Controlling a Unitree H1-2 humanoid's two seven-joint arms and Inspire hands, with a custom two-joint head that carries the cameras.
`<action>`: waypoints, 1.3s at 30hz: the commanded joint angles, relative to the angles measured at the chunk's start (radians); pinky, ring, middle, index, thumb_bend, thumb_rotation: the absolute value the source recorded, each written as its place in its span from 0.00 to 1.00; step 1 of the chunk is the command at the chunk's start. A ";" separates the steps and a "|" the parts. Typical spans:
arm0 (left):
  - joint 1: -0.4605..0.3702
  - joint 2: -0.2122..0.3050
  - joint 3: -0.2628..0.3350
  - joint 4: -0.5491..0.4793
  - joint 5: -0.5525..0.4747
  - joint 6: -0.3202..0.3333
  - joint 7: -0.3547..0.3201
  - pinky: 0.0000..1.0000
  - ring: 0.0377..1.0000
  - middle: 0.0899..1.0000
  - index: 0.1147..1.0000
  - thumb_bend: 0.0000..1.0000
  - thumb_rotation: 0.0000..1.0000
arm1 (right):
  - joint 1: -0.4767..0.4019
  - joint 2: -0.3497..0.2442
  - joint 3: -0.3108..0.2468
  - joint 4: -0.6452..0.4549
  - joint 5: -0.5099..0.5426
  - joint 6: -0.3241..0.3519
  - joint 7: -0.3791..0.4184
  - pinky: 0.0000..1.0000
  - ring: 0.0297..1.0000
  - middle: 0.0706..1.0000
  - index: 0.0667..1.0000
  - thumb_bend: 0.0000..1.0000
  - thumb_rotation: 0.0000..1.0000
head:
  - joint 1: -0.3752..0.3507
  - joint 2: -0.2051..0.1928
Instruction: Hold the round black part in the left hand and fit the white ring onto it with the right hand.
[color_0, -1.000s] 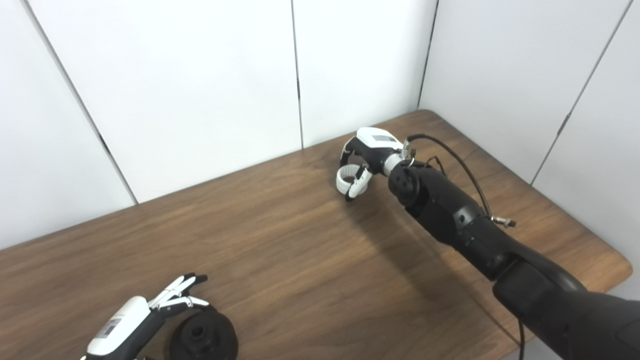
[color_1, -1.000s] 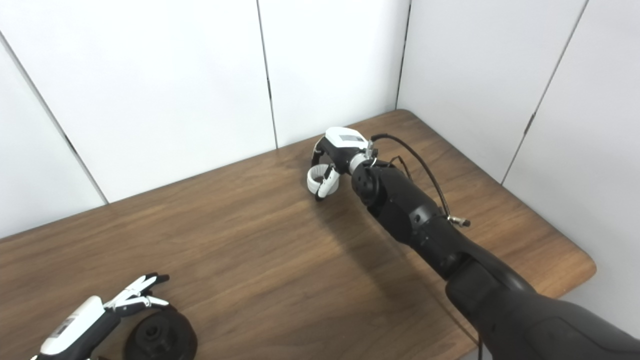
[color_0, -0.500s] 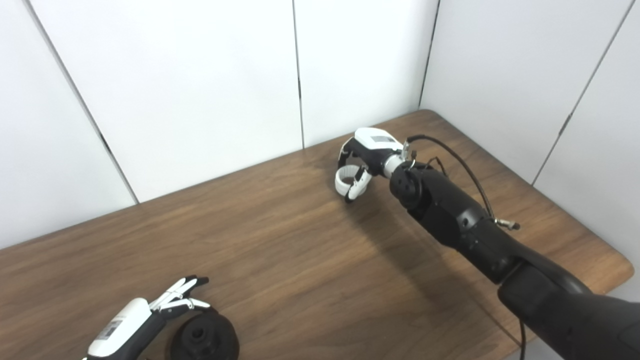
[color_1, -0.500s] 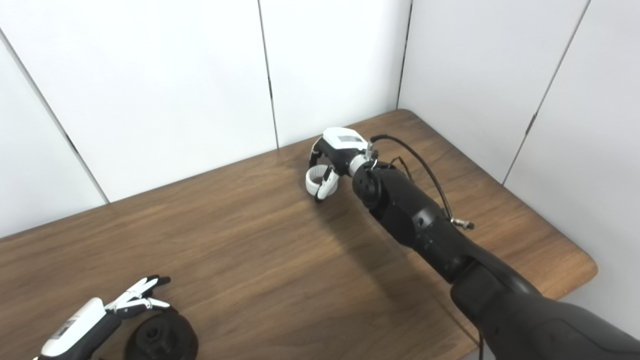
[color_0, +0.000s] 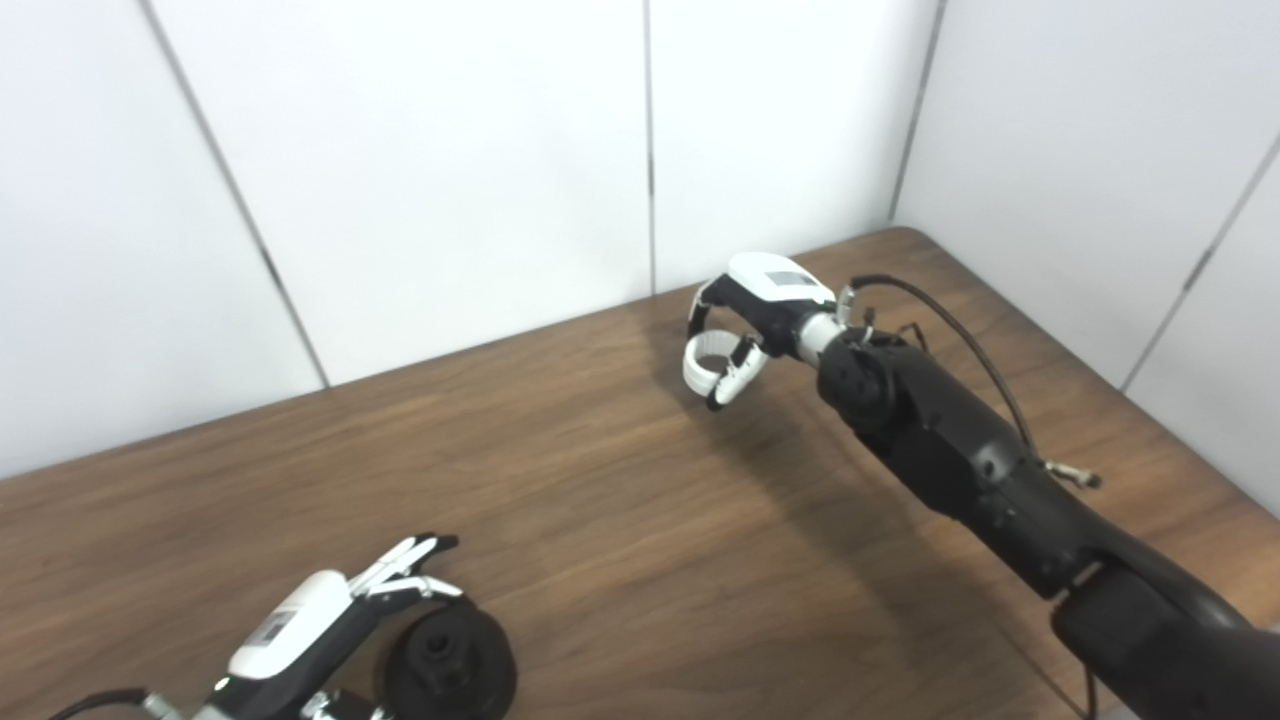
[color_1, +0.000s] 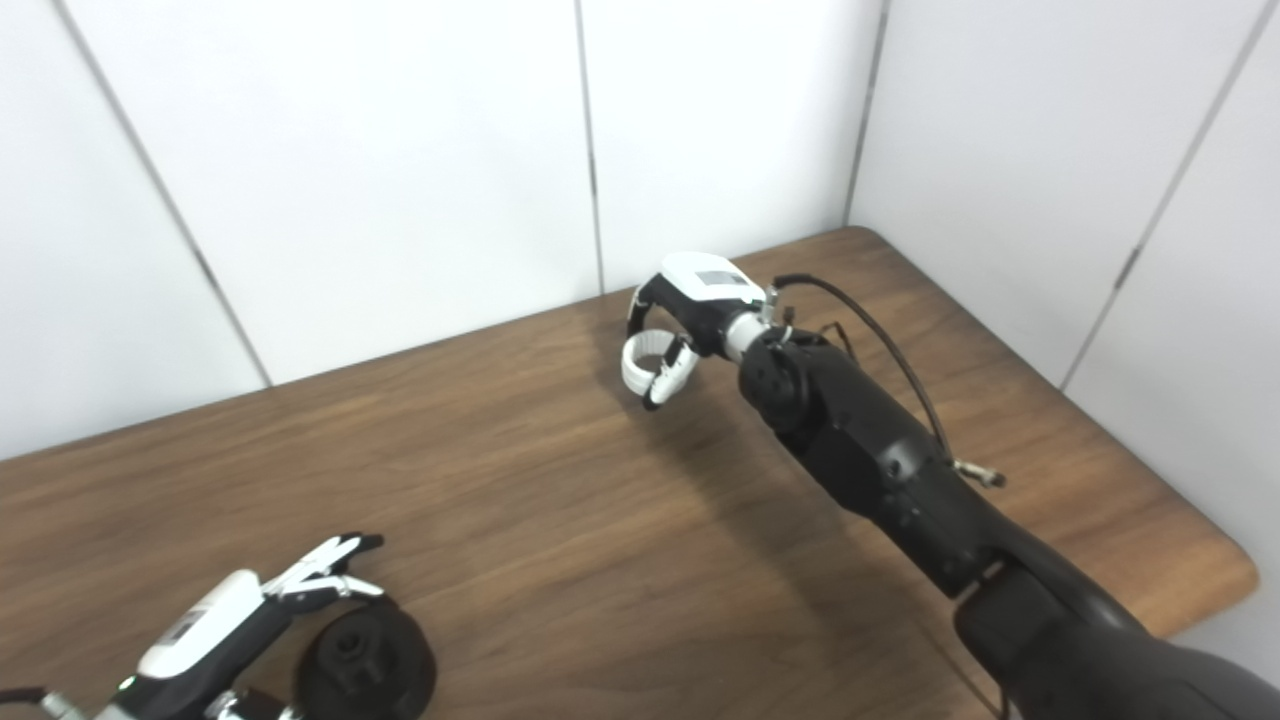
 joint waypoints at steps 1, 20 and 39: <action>0.018 0.009 -0.020 0.017 0.052 0.072 -0.051 0.89 1.00 0.98 0.42 0.52 0.07 | -0.036 -0.031 -0.017 -0.050 -0.002 -0.029 -0.002 0.80 0.80 0.77 0.45 0.52 0.14 | 0.009 0.004; 0.005 -0.044 -0.033 0.014 0.069 0.136 -0.043 0.90 1.00 0.99 0.42 0.52 0.07 | 0.021 -0.022 -0.025 -0.243 0.045 -0.085 0.104 0.75 0.81 0.78 0.45 0.52 0.14 | 0.187 0.048; -0.017 -0.111 -0.048 0.042 0.122 0.154 -0.010 0.91 1.00 0.98 0.42 0.52 0.07 | 0.080 -0.019 -0.030 -0.424 0.142 -0.123 0.225 0.70 0.81 0.79 0.45 0.52 0.14 | 0.350 0.087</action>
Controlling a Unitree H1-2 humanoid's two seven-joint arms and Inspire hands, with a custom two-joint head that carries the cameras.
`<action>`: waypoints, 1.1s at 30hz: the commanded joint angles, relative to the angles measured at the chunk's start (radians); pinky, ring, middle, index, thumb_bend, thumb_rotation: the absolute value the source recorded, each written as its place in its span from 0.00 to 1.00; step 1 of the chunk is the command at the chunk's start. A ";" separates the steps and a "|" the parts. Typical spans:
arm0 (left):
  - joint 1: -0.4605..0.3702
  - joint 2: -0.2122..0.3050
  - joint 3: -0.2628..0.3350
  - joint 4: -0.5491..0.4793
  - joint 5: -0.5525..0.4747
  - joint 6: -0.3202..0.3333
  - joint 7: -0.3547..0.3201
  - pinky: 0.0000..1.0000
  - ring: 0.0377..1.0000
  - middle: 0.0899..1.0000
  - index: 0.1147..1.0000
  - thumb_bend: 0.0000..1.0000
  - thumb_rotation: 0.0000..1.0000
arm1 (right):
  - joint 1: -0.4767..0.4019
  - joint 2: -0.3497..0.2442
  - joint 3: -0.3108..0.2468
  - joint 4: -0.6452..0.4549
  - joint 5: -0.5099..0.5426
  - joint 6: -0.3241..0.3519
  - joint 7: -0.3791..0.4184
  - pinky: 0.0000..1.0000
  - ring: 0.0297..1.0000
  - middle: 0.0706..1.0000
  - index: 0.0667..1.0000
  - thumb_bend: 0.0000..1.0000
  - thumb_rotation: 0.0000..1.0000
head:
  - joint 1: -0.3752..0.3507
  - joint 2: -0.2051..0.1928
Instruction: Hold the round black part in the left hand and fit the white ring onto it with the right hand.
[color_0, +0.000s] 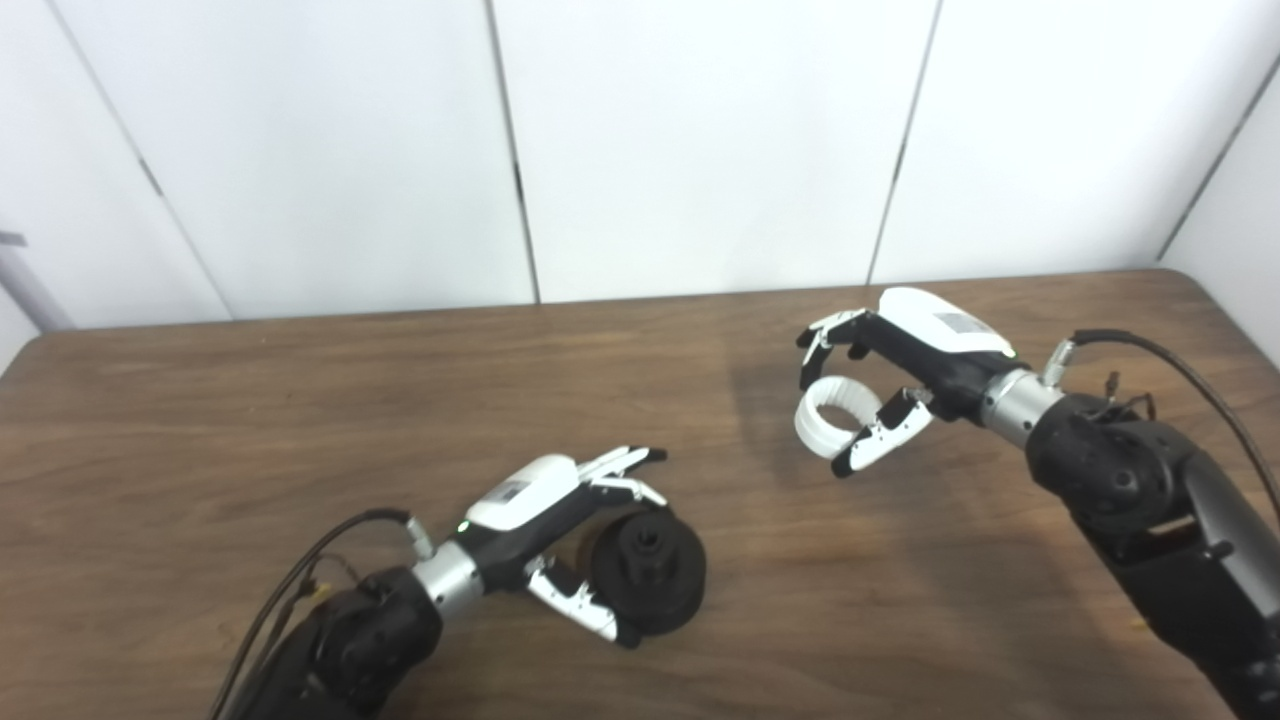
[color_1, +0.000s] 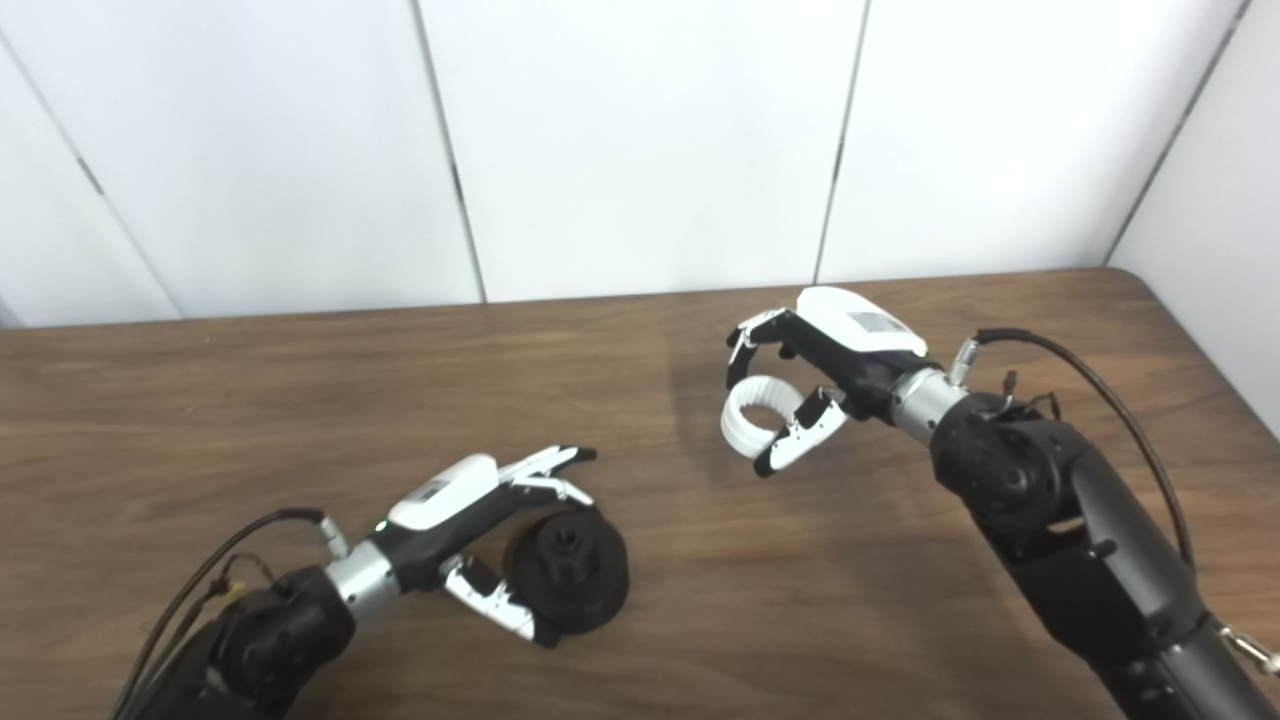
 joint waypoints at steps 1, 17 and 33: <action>0.004 0.001 -0.028 0.035 0.047 0.049 -0.037 0.91 1.00 0.98 0.42 0.52 0.07 | -0.026 -0.016 -0.014 -0.035 0.010 -0.036 0.001 0.70 0.81 0.79 0.45 0.52 0.14 | 0.001 0.002; -0.003 -0.015 -0.035 0.044 0.053 0.075 -0.027 0.91 1.00 0.99 0.42 0.52 0.07 | -0.006 0.040 0.033 -0.124 0.030 -0.037 0.065 0.74 0.81 0.79 0.44 0.52 0.14 | 0.036 0.019; -0.005 -0.023 -0.041 0.044 0.056 0.082 -0.024 0.92 1.00 0.99 0.42 0.52 0.07 | 0.011 0.120 0.088 -0.149 0.014 -0.038 0.076 0.78 0.82 0.80 0.45 0.52 0.15 | 0.049 0.023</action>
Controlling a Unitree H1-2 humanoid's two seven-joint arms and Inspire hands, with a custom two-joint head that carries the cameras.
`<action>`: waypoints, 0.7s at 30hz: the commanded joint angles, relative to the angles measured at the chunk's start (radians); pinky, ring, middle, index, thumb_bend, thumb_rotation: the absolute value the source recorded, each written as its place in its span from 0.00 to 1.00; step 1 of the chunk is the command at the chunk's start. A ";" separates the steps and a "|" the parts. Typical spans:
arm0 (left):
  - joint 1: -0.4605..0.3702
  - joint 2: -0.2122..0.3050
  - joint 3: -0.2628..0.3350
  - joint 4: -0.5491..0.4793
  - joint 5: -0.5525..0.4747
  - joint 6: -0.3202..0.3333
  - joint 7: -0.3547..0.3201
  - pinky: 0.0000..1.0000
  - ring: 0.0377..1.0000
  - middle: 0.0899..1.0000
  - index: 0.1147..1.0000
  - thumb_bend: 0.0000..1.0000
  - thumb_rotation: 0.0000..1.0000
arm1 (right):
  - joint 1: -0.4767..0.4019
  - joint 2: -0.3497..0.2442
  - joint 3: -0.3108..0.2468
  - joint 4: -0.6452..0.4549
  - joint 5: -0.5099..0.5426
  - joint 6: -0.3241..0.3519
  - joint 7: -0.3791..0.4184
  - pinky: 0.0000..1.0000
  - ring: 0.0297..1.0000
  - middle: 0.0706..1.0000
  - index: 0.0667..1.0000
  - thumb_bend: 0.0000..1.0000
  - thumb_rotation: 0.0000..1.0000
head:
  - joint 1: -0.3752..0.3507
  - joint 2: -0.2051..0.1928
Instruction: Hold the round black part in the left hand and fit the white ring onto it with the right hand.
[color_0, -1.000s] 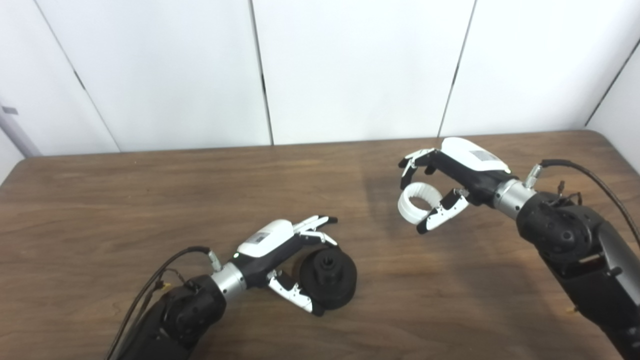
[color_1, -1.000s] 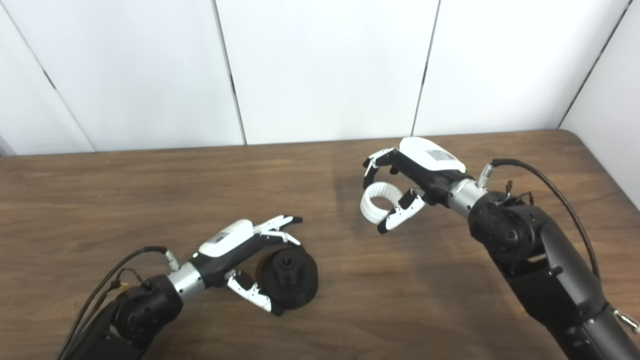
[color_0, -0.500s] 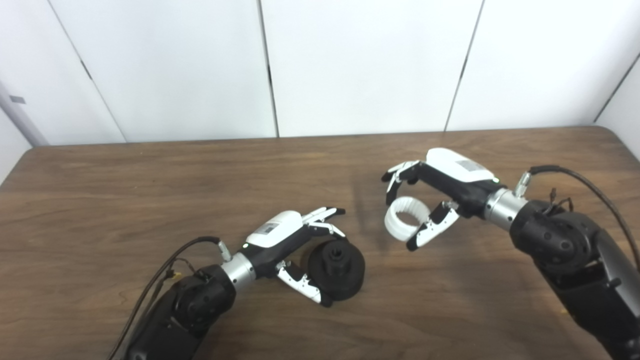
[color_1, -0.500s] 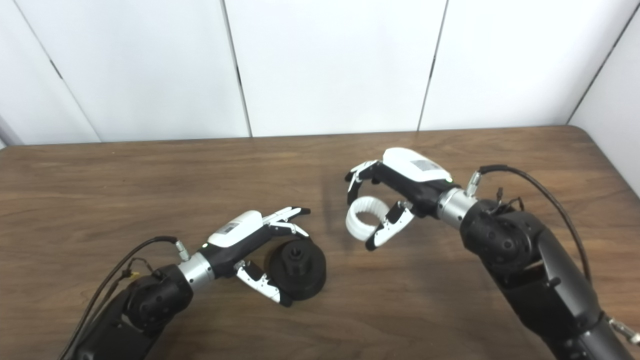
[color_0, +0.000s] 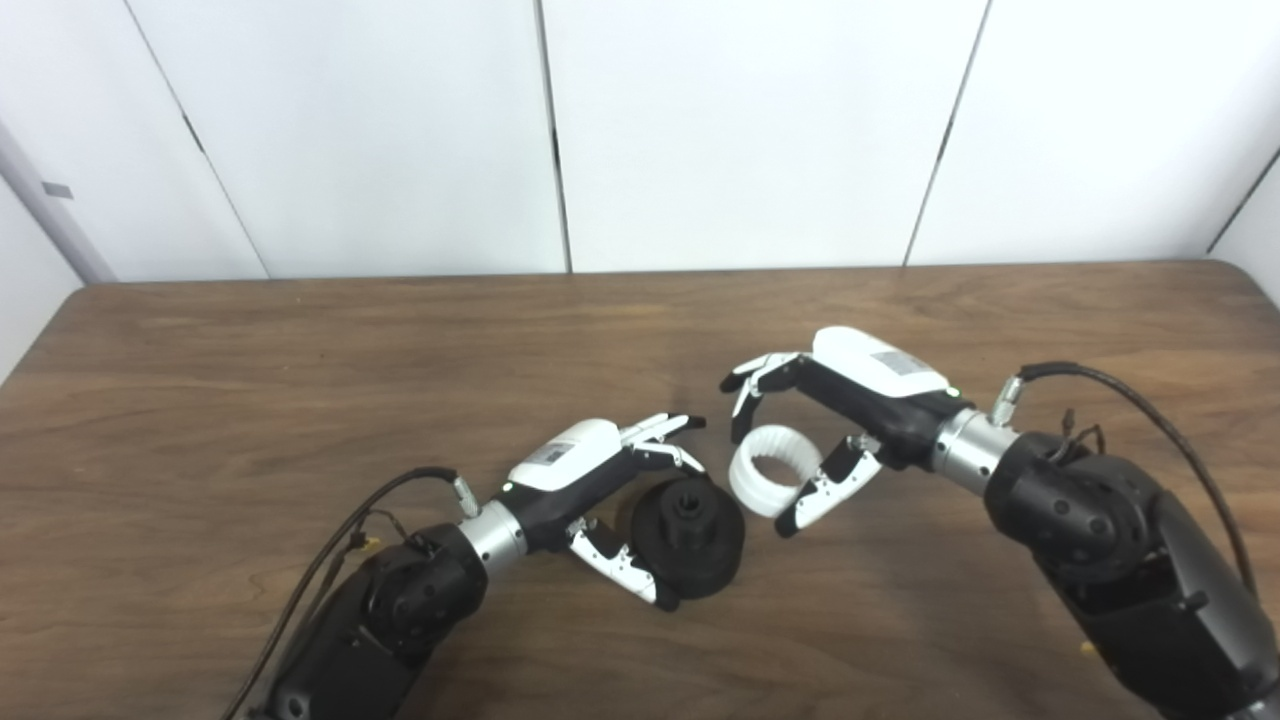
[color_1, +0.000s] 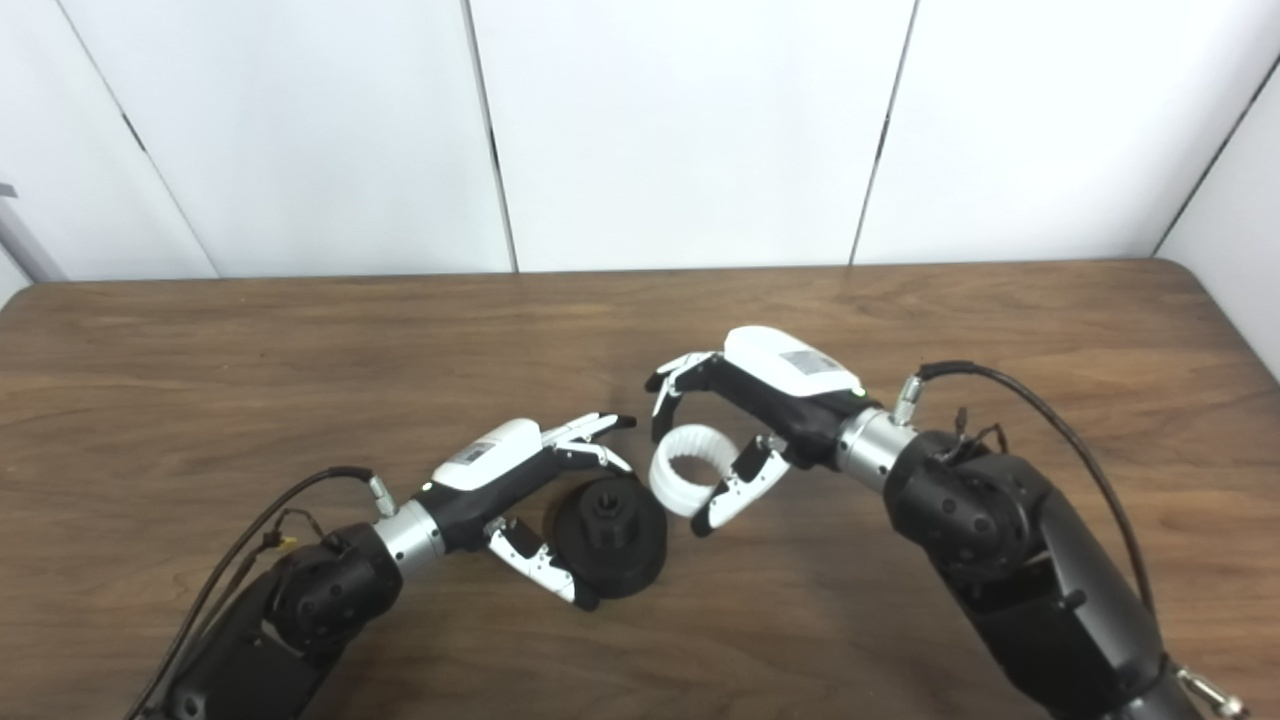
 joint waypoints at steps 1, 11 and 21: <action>0.008 0.005 -0.027 0.031 0.042 0.050 -0.042 0.92 1.00 0.99 0.42 0.52 0.07 | -0.030 0.007 -0.007 -0.039 0.002 -0.029 -0.010 0.78 0.82 0.80 0.45 0.52 0.15 | 0.000 0.003; 0.005 -0.003 -0.026 0.044 0.042 0.032 -0.026 0.92 1.00 0.98 0.42 0.52 0.08 | -0.046 0.050 0.005 -0.027 0.004 -0.041 -0.013 0.76 0.82 0.80 0.44 0.52 0.14 | 0.006 0.004; 0.009 -0.003 -0.029 0.041 0.048 0.037 -0.024 0.93 1.00 0.98 0.42 0.52 0.07 | -0.061 0.064 0.004 -0.029 0.013 -0.042 -0.008 0.76 0.82 0.79 0.44 0.52 0.14 | 0.009 0.007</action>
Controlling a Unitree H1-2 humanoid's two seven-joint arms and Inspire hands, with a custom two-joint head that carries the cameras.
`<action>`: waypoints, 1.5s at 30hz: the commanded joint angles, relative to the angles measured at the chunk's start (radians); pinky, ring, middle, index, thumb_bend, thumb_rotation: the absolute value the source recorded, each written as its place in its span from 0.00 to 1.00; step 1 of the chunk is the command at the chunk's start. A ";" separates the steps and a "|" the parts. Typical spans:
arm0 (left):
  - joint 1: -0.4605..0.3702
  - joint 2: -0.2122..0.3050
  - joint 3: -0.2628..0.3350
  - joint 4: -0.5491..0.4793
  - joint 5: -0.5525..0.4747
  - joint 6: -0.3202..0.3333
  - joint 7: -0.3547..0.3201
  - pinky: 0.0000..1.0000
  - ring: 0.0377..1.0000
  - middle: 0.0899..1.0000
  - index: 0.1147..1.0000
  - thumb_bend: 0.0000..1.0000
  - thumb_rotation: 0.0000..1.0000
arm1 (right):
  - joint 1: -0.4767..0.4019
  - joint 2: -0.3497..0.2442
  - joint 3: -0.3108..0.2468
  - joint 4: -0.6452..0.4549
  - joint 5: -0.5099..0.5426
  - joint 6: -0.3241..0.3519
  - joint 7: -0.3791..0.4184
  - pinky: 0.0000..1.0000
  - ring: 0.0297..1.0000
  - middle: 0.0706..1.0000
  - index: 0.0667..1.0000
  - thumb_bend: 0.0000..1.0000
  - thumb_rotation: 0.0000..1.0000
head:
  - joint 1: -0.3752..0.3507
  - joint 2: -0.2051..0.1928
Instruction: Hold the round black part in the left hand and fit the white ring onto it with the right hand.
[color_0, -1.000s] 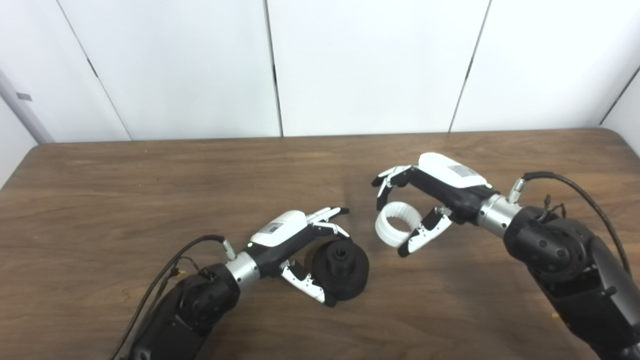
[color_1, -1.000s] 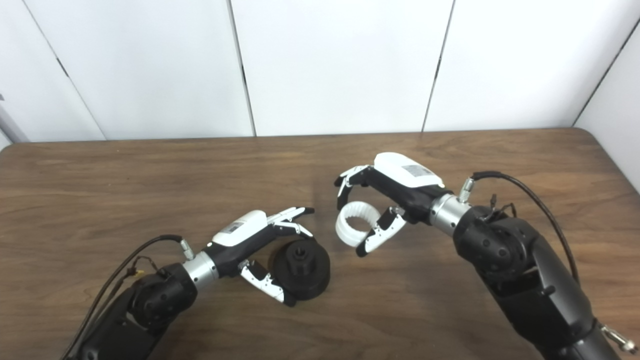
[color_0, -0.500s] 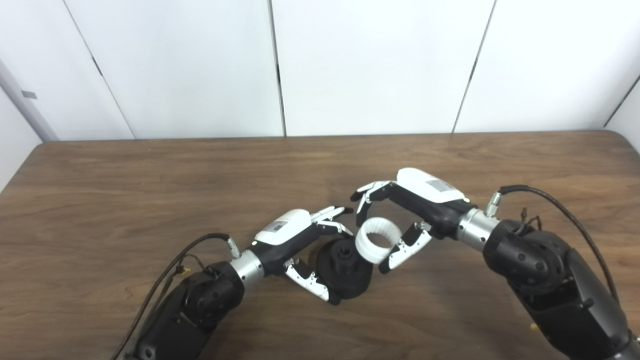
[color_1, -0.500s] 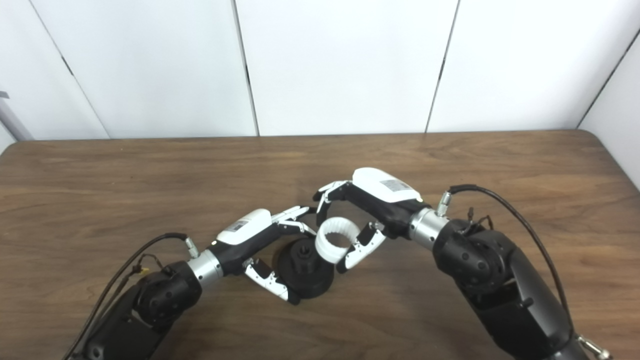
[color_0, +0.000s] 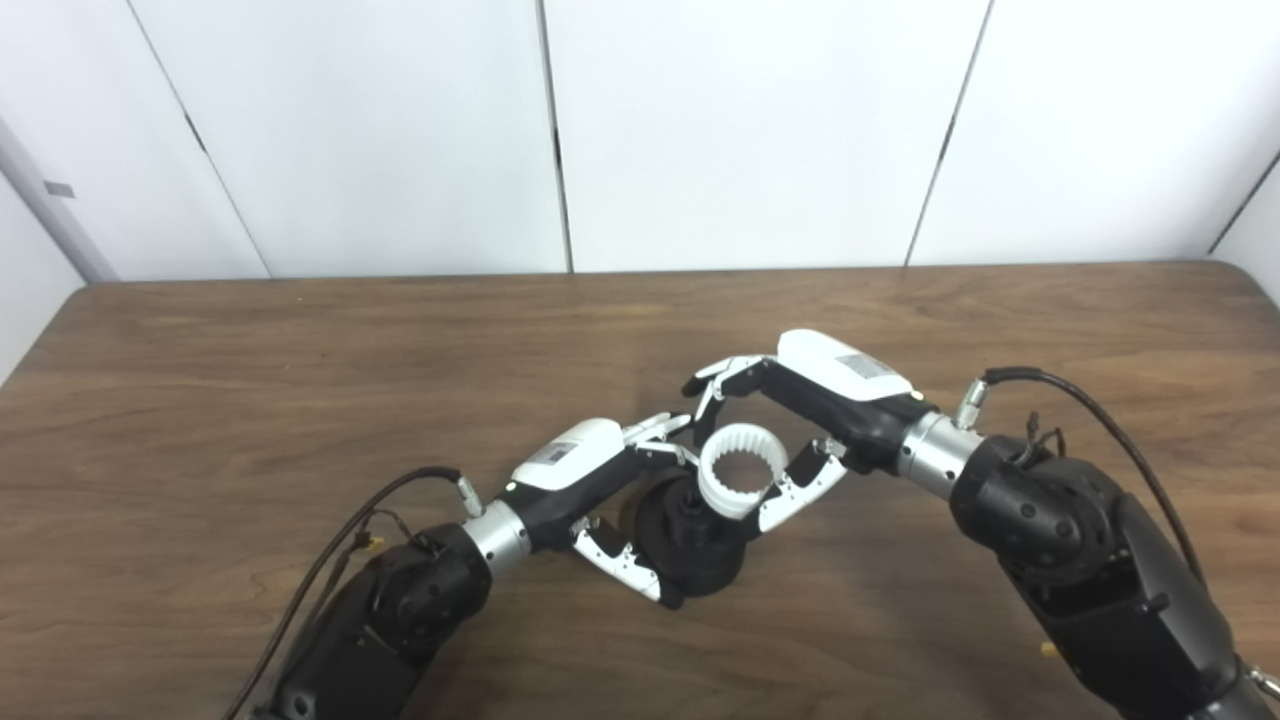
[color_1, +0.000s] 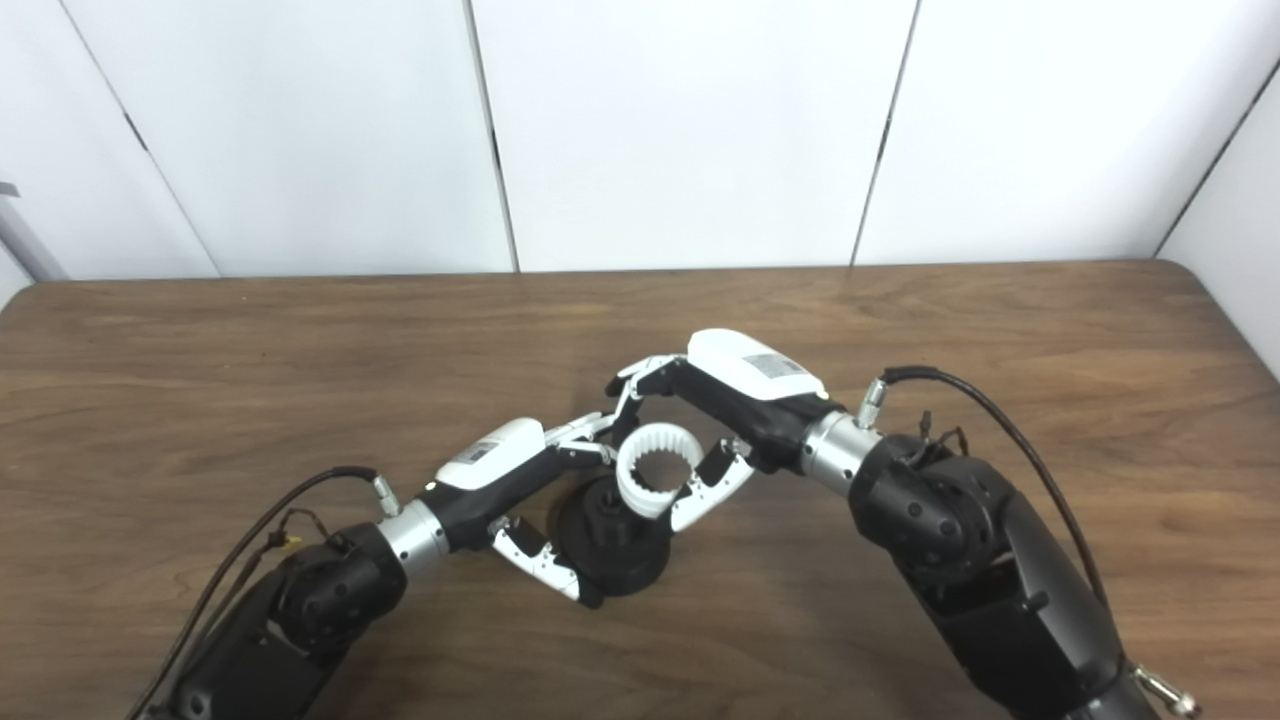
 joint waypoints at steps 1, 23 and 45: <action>0.008 0.003 -0.028 0.033 0.045 0.038 -0.035 0.92 1.00 0.98 0.42 0.52 0.07 | -0.043 0.006 -0.007 -0.028 0.013 -0.033 -0.010 0.76 0.82 0.79 0.44 0.52 0.14 | 0.001 0.001; 0.002 0.012 -0.036 0.040 0.042 0.032 -0.028 0.90 1.00 0.98 0.42 0.52 0.08 | -0.061 0.013 -0.008 -0.037 0.005 -0.041 0.000 0.76 0.81 0.79 0.44 0.52 0.14 | -0.003 0.008; -0.008 0.019 -0.033 0.040 0.033 0.044 -0.047 0.92 1.00 0.99 0.42 0.52 0.08 | -0.109 -0.005 -0.022 -0.050 -0.001 -0.021 0.025 0.75 0.80 0.79 0.44 0.52 0.14 | -0.008 0.011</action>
